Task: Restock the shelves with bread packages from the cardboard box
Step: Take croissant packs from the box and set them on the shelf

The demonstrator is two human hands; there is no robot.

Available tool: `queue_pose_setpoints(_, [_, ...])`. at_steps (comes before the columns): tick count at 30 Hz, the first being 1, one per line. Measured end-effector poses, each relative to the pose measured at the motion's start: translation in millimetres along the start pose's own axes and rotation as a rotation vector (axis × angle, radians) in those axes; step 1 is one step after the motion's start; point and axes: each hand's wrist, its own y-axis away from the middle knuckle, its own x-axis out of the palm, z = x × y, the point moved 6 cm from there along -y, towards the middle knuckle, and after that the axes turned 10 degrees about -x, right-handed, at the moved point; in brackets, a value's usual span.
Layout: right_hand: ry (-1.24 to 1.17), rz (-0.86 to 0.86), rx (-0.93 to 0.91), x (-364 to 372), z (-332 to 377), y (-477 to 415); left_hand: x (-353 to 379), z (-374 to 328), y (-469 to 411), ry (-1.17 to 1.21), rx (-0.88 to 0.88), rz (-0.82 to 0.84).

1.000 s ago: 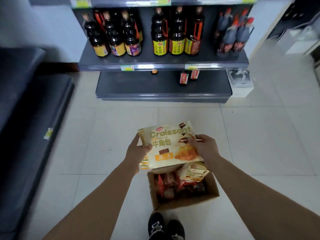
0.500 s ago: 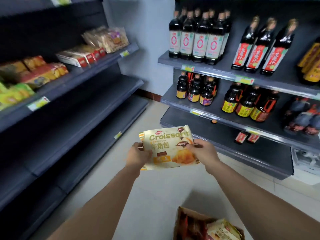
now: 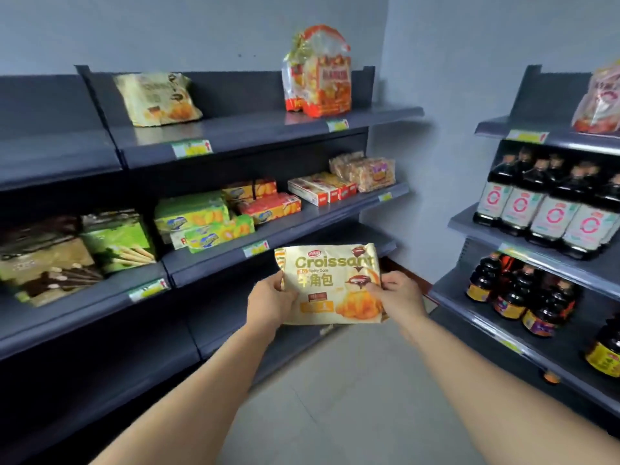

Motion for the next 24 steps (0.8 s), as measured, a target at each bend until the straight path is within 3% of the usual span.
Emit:
queue_pose_setpoints(12, [-0.077, 0.068, -0.245, 146.7, 163.6, -80.6, -185.4, -43.3, -94.9, 0.097, 0.058, -0.24])
queue_pose_setpoints(24, [-0.124, 0.1, -0.493, 229.5, 290.7, -202.6, -286.8, -128.1, -184.0, 0.242, 0.157, -0.445])
